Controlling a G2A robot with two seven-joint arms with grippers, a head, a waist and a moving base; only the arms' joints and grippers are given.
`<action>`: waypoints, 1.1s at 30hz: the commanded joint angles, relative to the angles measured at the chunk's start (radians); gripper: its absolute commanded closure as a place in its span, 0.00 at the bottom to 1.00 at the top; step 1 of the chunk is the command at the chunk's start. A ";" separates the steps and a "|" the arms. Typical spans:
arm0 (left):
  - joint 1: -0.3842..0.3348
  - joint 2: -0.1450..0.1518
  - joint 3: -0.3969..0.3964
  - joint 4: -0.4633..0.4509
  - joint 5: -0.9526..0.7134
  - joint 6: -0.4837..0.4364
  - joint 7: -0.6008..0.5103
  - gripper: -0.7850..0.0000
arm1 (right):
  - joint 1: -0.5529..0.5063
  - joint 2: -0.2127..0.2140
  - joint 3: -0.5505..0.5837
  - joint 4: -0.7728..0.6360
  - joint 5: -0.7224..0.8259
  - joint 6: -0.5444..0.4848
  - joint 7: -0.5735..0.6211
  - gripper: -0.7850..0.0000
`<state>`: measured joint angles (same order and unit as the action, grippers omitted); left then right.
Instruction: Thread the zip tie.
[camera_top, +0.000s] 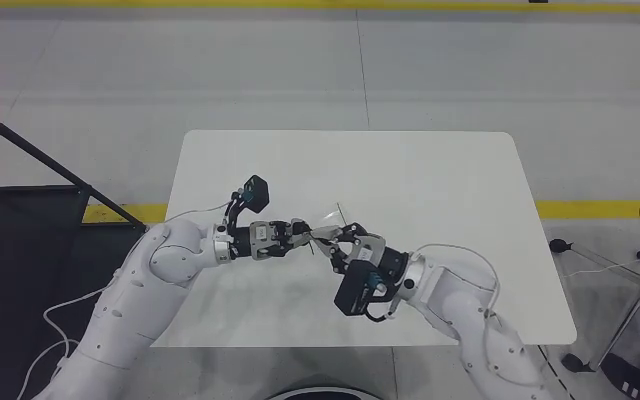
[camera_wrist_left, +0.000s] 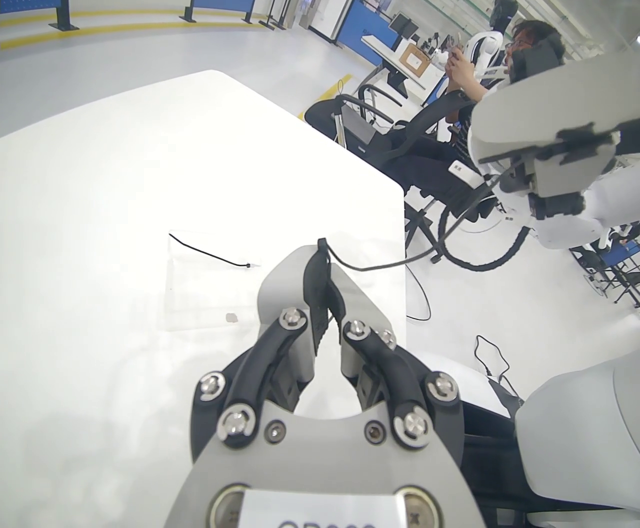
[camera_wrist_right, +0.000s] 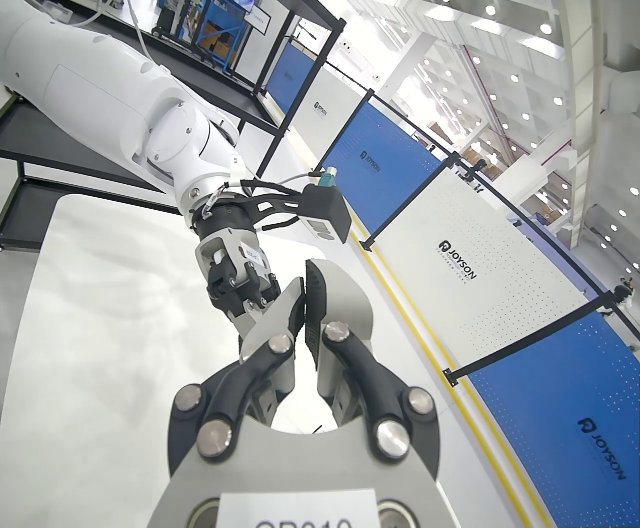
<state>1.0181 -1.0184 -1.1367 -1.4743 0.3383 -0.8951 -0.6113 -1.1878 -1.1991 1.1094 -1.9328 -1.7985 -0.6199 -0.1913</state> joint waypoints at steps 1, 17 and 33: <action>0.000 0.001 0.002 -0.001 0.000 -0.001 0.000 1.00 | -0.009 0.001 0.004 -0.005 -0.010 0.026 0.001 1.00; -0.006 0.006 0.014 0.000 0.001 0.002 0.000 1.00 | -0.043 0.003 0.004 -0.024 -0.066 0.156 0.006 1.00; -0.010 0.010 0.021 0.003 -0.001 0.001 0.008 1.00 | -0.041 0.004 -0.007 -0.023 -0.082 0.158 0.005 1.00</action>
<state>1.0081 -1.0081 -1.1163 -1.4712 0.3362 -0.8942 -0.6040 -1.2301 -1.1954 1.1032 -1.9564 -1.8800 -0.4587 -0.1875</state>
